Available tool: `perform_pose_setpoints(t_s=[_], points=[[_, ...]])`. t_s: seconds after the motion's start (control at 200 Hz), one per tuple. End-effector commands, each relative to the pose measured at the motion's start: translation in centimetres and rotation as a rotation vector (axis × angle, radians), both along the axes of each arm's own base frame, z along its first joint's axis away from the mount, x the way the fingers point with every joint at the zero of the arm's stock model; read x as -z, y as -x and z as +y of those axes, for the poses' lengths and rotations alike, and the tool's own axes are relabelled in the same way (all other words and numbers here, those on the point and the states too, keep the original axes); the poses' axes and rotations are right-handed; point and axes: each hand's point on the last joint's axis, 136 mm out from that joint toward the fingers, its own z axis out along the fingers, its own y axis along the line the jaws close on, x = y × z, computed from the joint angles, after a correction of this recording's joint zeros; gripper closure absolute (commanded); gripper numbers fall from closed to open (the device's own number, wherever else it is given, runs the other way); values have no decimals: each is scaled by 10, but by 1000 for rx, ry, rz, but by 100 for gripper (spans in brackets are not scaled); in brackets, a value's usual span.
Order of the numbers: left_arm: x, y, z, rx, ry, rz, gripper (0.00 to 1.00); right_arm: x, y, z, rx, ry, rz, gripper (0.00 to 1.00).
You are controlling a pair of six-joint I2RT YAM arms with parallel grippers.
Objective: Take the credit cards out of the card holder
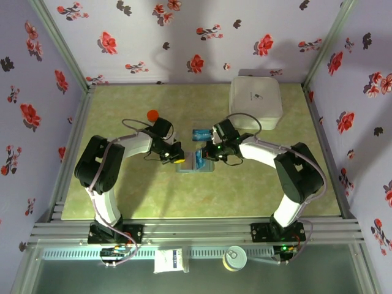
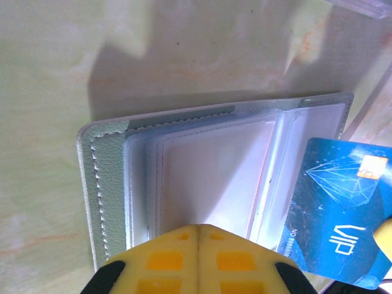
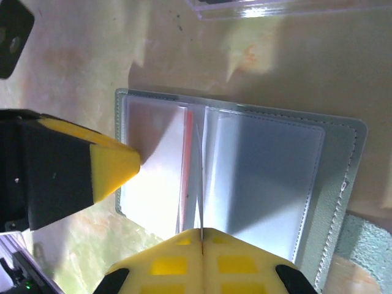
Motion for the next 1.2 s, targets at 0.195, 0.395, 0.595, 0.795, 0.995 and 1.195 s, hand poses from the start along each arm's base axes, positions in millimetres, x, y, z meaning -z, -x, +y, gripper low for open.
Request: perform_pose_setpoints(t_s=[0.195, 0.395, 0.595, 0.795, 0.995, 1.195], points=[[-18, -4, -5, -3, 34, -38, 98, -10, -2, -18, -360, 215, -143, 100], [-18, -6, 0, -17, 34, -44, 97, -16, -17, -21, -602, 322, -221, 100], [-20, -7, 7, -33, 34, -50, 97, -24, -33, -24, -881, 419, -324, 100], [-23, -8, 18, -53, 28, -56, 96, -33, -56, -26, -1050, 500, -436, 100], [-27, -9, 23, -59, 26, -62, 96, -44, -81, -25, -1103, 519, -471, 100], [-28, -8, 25, -62, 25, -63, 96, -54, -103, -21, -1131, 530, -515, 100]])
